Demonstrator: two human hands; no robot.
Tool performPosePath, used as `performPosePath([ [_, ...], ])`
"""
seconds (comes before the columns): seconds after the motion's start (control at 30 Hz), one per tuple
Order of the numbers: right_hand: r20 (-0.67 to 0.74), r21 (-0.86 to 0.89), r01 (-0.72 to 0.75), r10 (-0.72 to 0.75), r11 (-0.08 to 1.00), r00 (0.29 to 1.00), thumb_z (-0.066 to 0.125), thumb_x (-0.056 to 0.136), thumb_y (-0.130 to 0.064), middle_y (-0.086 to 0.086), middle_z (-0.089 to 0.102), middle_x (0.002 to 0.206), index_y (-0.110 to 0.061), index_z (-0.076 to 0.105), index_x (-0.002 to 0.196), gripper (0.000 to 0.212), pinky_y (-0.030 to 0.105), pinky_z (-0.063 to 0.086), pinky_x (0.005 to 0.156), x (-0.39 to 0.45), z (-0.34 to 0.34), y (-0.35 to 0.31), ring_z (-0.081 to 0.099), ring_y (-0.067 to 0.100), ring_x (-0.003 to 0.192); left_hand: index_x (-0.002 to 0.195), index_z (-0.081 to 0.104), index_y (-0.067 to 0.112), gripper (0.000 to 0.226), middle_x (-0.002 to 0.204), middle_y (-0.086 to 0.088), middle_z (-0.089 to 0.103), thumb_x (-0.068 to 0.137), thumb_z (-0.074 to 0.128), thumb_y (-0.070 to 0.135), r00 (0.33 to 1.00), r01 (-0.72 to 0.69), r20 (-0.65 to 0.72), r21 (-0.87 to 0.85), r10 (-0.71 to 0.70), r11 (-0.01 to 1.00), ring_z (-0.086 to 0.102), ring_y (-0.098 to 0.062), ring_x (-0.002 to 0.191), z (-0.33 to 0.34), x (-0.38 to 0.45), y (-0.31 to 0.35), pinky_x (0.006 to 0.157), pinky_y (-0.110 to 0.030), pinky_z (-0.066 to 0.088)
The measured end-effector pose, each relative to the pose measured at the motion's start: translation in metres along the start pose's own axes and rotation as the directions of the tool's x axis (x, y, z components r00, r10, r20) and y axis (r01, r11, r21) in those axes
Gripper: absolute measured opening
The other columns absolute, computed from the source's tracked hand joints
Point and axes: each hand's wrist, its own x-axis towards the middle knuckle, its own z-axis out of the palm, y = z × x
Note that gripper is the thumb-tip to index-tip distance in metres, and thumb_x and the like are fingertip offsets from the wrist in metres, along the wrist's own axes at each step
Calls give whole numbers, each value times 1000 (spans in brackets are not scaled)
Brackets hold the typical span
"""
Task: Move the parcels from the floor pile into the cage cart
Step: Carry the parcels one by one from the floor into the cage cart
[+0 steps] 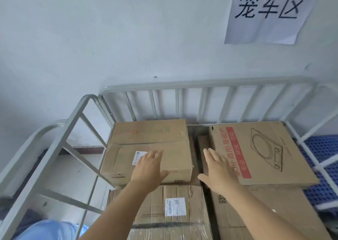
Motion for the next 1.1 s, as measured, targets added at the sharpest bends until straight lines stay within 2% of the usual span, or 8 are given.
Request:
performPosePath([
  [0.2, -98, 93, -179, 187, 980, 977, 59, 90, -50, 2, 10, 164, -19, 1, 156, 93, 43, 10, 121, -81, -9, 42, 11, 22, 150, 153, 16, 21, 71, 158, 4, 23, 95, 52, 41, 977, -204, 66, 13, 203, 979, 26, -18, 142, 6, -31, 67, 116, -33, 22],
  [0.3, -145, 120, -298, 314, 947, 938, 59, 90, -50, 1, 11, 164, -18, 1, 156, 94, 43, 12, 121, -127, -12, 55, 13, 21, 150, 153, 16, 21, 71, 158, 3, 23, 95, 51, 40, 933, -350, 108, 51, 344, 935, 26, -19, 142, 10, -43, 98, 117, -33, 22],
  [0.47, -143, 166, -508, 530, 845, 836, 57, 92, -49, 5, 3, 165, -16, -2, 157, 94, 43, 8, 120, -206, -10, 59, 3, 22, 152, 152, 22, 21, 69, 155, 3, 30, 93, 53, 39, 833, -545, 119, 20, 540, 838, 27, -18, 142, 16, -74, 141, 119, -35, 21],
  [0.6, -216, 191, -626, 655, 756, 724, 57, 92, -51, 4, 7, 164, -14, 4, 156, 91, 43, 11, 120, -274, -6, 55, 7, 21, 151, 152, 20, 20, 70, 156, 1, 28, 94, 51, 45, 717, -694, 133, 52, 684, 718, 27, -20, 143, 16, -111, 169, 119, -38, 22],
  [0.77, -257, 275, -750, 798, 602, 545, 57, 92, -47, 3, 16, 162, -14, 13, 155, 83, 42, 16, 118, -369, 8, 45, 14, 20, 148, 154, 18, 20, 74, 157, 0, 25, 93, 53, 45, 542, -831, 234, 7, 807, 556, 28, -21, 142, 25, -167, 211, 117, -37, 25],
  [0.9, -200, 367, -811, 890, 456, 410, 52, 96, -45, 0, 4, 164, -15, 2, 157, 85, 42, 6, 120, -441, 33, 35, 4, 20, 150, 153, 19, 19, 71, 157, 0, 25, 95, 51, 43, 365, -924, 290, -5, 885, 383, 29, -22, 142, 38, -221, 247, 116, -36, 24],
  [1.0, -158, 399, -851, 940, 342, 304, 49, 96, -47, 2, 0, 164, -15, 0, 157, 85, 42, 3, 120, -488, 56, 29, 0, 20, 151, 152, 20, 20, 68, 156, 1, 27, 95, 52, 39, 225, -966, 316, -50, 922, 253, 31, -20, 140, 53, -265, 268, 116, -35, 26],
  [1.1, -105, 422, -881, 976, 216, 189, 49, 96, -49, 2, -1, 164, -15, -2, 157, 86, 42, 3, 121, -534, 80, 20, -2, 20, 151, 154, 17, 19, 71, 158, 1, 23, 95, 51, 40, 116, -986, 358, -75, 926, 152, 26, -18, 143, 74, -308, 286, 116, -34, 26],
])
